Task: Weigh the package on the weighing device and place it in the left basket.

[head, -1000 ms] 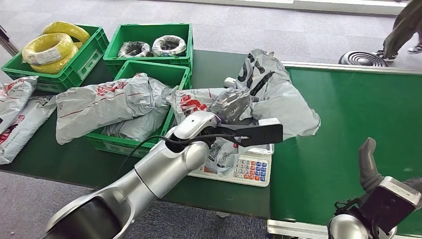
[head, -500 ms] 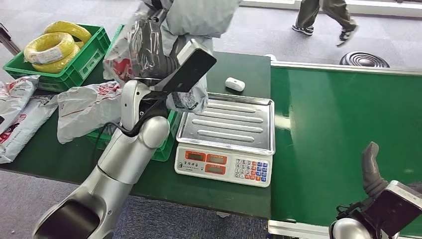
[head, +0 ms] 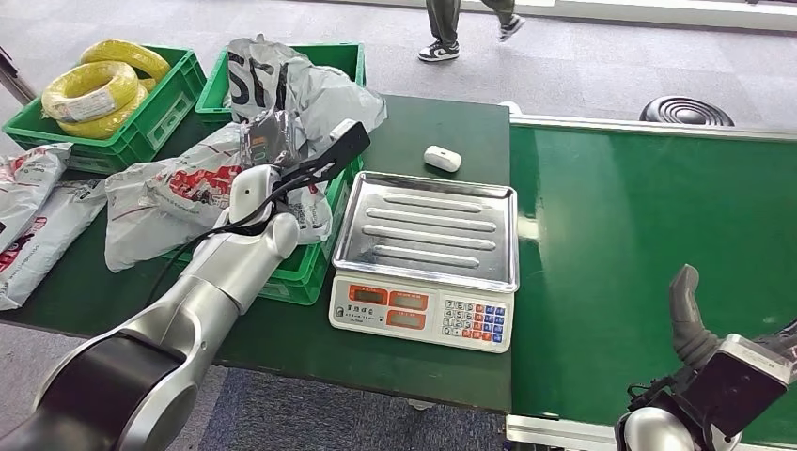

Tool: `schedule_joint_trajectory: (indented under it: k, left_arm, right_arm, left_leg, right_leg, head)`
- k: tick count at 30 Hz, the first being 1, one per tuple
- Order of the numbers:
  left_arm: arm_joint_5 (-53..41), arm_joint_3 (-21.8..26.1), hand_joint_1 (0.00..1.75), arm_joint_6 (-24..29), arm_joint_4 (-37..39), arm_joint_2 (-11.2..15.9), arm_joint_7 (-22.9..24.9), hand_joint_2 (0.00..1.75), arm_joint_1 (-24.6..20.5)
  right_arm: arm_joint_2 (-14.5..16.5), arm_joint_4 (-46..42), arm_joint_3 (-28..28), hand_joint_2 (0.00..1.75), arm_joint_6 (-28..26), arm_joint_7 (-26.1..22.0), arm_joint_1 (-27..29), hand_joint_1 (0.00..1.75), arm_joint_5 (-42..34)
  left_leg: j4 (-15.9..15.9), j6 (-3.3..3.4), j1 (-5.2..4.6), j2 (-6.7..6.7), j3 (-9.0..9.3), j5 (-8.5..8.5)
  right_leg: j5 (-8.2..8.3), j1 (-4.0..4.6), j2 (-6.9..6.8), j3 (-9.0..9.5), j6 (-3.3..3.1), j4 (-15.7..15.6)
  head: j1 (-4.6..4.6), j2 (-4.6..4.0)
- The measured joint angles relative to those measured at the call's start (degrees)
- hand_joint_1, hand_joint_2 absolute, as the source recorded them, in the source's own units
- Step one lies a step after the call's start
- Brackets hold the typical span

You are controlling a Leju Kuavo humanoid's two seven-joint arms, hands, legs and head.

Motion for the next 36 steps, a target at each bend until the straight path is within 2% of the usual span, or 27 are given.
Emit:
schedule_joint_trajectory:
  k: [4,6,8,10,13,15,22,25,28,33,36]
  left_arm:
    - [-0.4,0.4,1.46,-3.8,2.8,0.3,1.1,1.75,-0.4]
    - [-1.0,0.4,1.39,-7.2,3.9,0.4,2.3,1.75,-0.5]
    - [-0.5,0.5,0.66,-10.7,4.9,0.5,2.3,1.75,-0.6]
    - [2.0,1.2,0.00,-14.3,5.6,0.5,-0.2,1.75,-0.6]
    - [6.9,3.6,0.00,-17.7,6.2,0.5,-5.0,1.75,-0.5]
    - [9.6,5.5,0.00,-16.6,6.3,0.4,-7.6,1.75,-0.4]
    - [18.7,13.2,0.00,0.5,4.4,0.3,-16.9,1.75,0.8]
    - [26.2,16.5,0.00,10.7,2.1,0.4,-25.8,1.75,1.5]
    - [32.3,19.2,0.00,17.0,-0.4,0.6,-32.9,1.75,1.9]
    - [36.0,21.9,0.00,19.1,-3.6,0.9,-38.5,1.75,2.9]
    - [39.7,23.9,0.00,18.5,-6.0,0.7,-44.6,1.75,3.7]
  right_arm:
    - [-0.4,0.7,0.2,1.75,0.0,0.0,-0.2,0.00,-0.4]
    - [-0.6,1.1,0.4,1.75,0.0,0.0,-0.4,0.00,-0.5]
    - [-0.8,1.5,0.6,1.75,0.0,0.0,-0.7,0.00,-0.5]
    - [-0.9,1.9,0.7,1.75,0.0,0.0,-0.9,0.00,-0.5]
    - [-1.3,2.4,0.9,1.75,0.0,0.0,-1.2,0.00,-0.5]
    - [-1.4,2.8,0.9,1.75,0.0,0.1,-1.6,0.00,-0.7]
    - [-1.8,4.0,1.7,1.75,0.0,0.9,-3.0,0.00,-1.1]
    - [-2.1,5.1,2.4,1.75,0.0,1.0,-3.6,0.00,-1.7]
    - [-2.3,6.2,3.0,1.75,0.0,0.6,-4.0,0.00,-2.4]
    - [-2.4,7.7,3.9,1.75,0.0,-0.1,-4.4,0.00,-3.1]
    - [-2.5,8.6,4.2,1.75,0.0,-0.4,-4.7,0.00,-3.6]
  left_leg:
    - [0.0,0.00,-0.01,0.00,-0.03,0.00]
    - [0.0,0.00,-0.01,0.00,-0.02,0.00]
    - [0.0,0.00,0.00,0.00,-0.01,0.00]
    - [0.0,0.00,0.00,0.00,0.00,0.00]
    - [0.0,0.00,0.00,-0.01,0.00,0.00]
    - [0.0,0.00,0.00,-0.01,-0.01,0.00]
    - [0.0,0.00,0.00,-0.01,-0.02,0.00]
    - [0.0,0.00,0.00,0.01,-0.03,0.00]
    - [0.0,0.00,0.01,-0.01,-0.02,0.00]
    - [0.0,0.00,0.01,-0.01,-0.03,0.00]
    - [0.0,0.00,0.00,0.00,-0.02,0.00]
  right_leg:
    - [0.00,-0.01,-0.01,-0.01,0.00,0.0]
    - [0.00,-0.01,-0.01,-0.01,0.00,0.0]
    - [0.00,-0.01,-0.01,-0.01,0.00,0.0]
    - [0.00,0.00,-0.01,-0.01,0.00,0.0]
    - [0.00,0.00,-0.01,-0.01,0.00,0.0]
    - [0.00,0.00,-0.01,-0.01,0.00,0.0]
    - [0.00,0.00,-0.01,-0.01,0.00,0.0]
    - [0.00,0.00,-0.01,-0.02,0.00,0.0]
    - [0.00,0.00,-0.03,-0.02,0.00,0.0]
    - [0.00,0.01,-0.05,-0.01,0.00,0.0]
    - [0.00,0.00,-0.04,-0.02,0.00,0.0]
  head:
    - [0.01,0.00]
    - [0.01,0.00]
    - [-0.01,0.00]
    - [-0.01,0.00]
    - [-0.01,0.00]
    - [-0.01,0.00]
    - [0.01,0.00]
    - [0.00,0.00]
    - [0.00,0.00]
    - [0.01,0.00]
    - [0.01,0.00]
